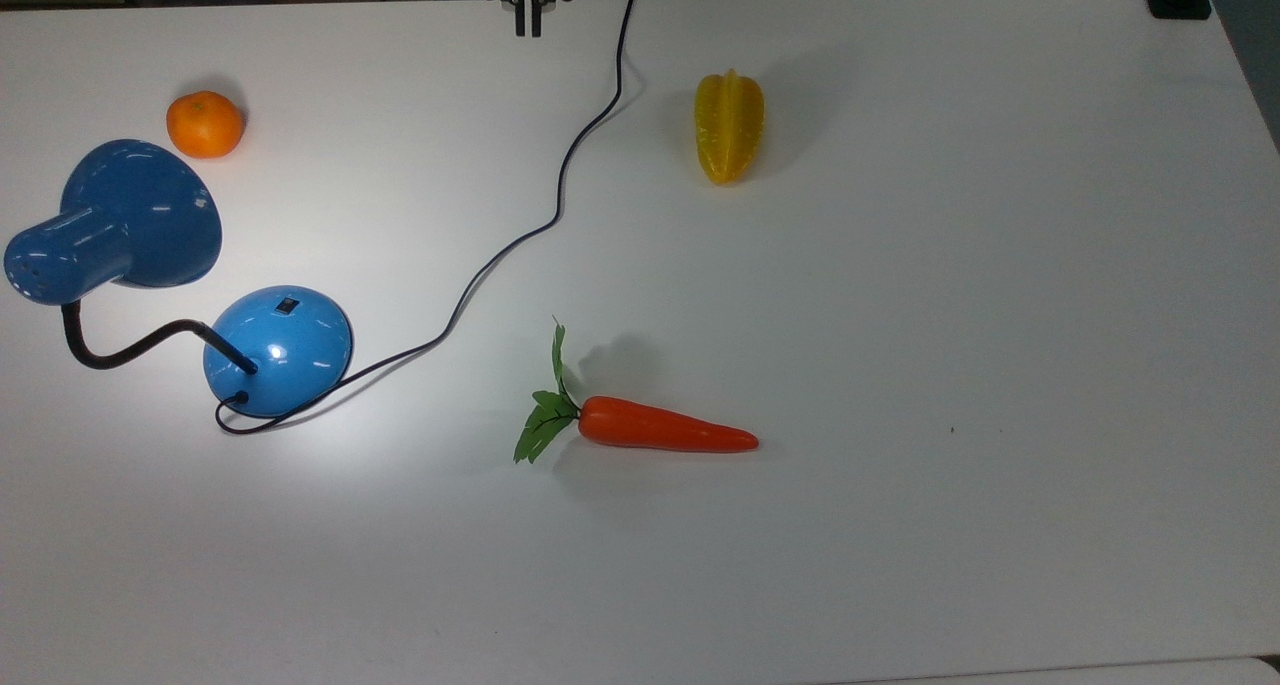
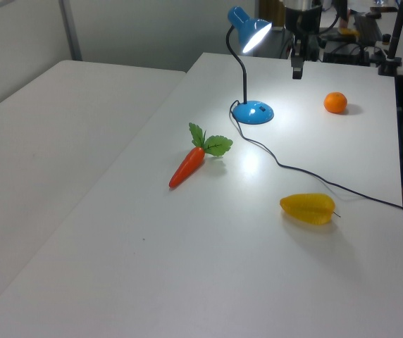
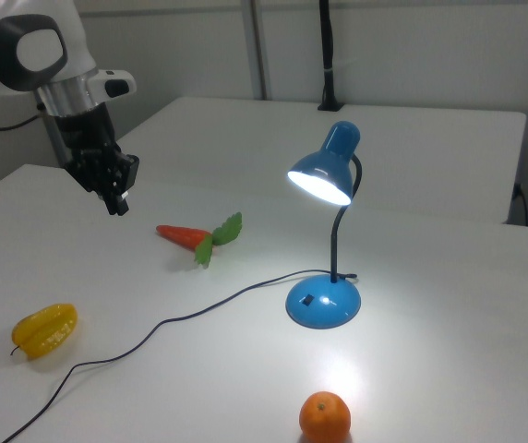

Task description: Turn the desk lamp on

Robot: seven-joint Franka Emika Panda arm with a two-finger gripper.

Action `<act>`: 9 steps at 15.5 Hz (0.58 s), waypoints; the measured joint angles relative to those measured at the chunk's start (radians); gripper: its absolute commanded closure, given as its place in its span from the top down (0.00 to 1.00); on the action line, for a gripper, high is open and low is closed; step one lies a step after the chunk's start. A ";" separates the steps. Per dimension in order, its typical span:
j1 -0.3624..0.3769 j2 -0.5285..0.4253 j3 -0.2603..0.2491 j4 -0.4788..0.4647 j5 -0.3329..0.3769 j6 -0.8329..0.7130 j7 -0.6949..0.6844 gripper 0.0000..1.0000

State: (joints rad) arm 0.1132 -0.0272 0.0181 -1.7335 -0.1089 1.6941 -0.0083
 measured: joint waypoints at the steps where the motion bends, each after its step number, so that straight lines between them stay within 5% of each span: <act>1: 0.000 -0.002 -0.001 0.003 0.000 -0.011 0.000 0.58; 3: 0.000 -0.001 -0.007 0.003 -0.001 -0.024 0.000 0.97; 9: 0.000 -0.001 -0.019 0.005 -0.003 -0.042 0.000 1.00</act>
State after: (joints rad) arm 0.1131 -0.0283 -0.0006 -1.7281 -0.1115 1.6518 -0.0083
